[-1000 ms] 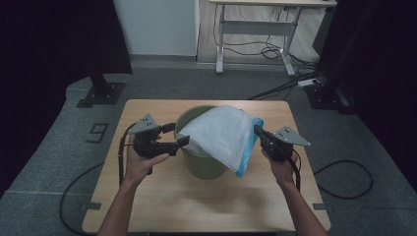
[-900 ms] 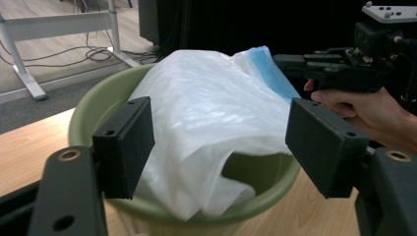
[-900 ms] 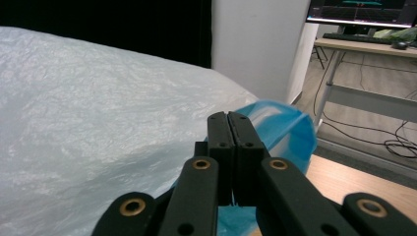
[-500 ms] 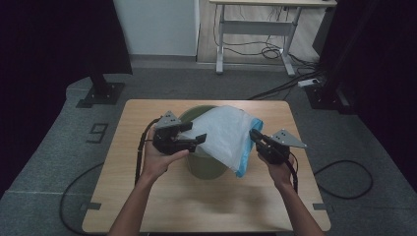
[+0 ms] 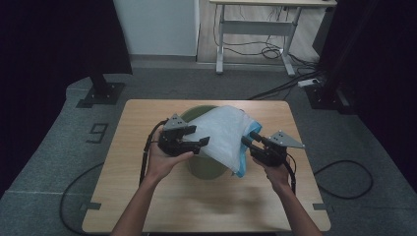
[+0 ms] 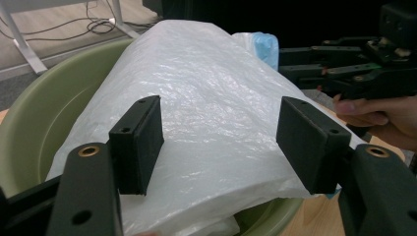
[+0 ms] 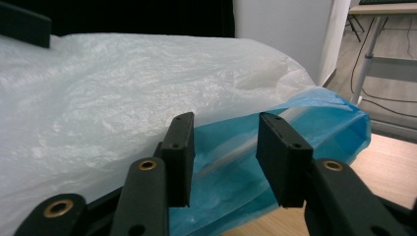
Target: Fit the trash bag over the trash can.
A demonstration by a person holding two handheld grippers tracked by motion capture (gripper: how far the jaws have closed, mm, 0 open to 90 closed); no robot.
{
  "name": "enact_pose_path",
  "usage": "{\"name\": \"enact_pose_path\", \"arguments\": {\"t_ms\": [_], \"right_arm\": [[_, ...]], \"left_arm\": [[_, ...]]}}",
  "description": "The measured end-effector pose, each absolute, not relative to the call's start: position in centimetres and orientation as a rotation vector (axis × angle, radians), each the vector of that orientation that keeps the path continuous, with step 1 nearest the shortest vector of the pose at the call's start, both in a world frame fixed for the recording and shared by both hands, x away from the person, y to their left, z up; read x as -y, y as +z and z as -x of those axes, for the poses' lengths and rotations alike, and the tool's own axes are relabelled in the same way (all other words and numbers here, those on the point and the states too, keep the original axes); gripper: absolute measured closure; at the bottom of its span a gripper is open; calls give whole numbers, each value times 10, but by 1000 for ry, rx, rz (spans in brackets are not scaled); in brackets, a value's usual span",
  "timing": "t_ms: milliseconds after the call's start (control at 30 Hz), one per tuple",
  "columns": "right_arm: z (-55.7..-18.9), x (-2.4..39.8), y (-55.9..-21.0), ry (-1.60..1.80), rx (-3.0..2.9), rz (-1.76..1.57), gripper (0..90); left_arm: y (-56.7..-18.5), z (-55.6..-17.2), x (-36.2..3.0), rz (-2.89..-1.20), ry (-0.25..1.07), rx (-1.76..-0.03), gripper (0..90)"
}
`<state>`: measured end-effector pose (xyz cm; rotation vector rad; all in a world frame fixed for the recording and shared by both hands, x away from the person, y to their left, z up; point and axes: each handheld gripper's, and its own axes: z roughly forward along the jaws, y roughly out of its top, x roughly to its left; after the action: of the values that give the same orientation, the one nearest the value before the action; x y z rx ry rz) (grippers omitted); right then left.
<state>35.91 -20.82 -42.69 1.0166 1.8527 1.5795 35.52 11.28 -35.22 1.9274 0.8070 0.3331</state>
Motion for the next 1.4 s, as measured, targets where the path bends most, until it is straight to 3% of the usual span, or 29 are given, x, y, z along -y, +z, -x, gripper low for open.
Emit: {"name": "enact_pose_path", "arguments": {"t_ms": [500, 567, 733, 1133, 1400], "right_arm": [[-352, 209, -422, 1610, -1924, -1058, 530], [-352, 207, -423, 1566, -1934, -1067, 601], [-353, 207, -424, 1517, -1915, -1044, 877], [-341, 191, -383, 1628, -1893, -868, 887], [-342, 171, -380, 1620, -1928, -824, 887]], "left_arm": [[-356, -355, -117, -1906, 347, -822, 353], [-355, -354, -117, -1903, 351, -824, 354], [-352, -352, -118, -1900, 364, -816, 357], [-341, -345, -110, -1906, 357, -784, 368], [-340, -340, -102, -1922, 317, -768, 345]]}}
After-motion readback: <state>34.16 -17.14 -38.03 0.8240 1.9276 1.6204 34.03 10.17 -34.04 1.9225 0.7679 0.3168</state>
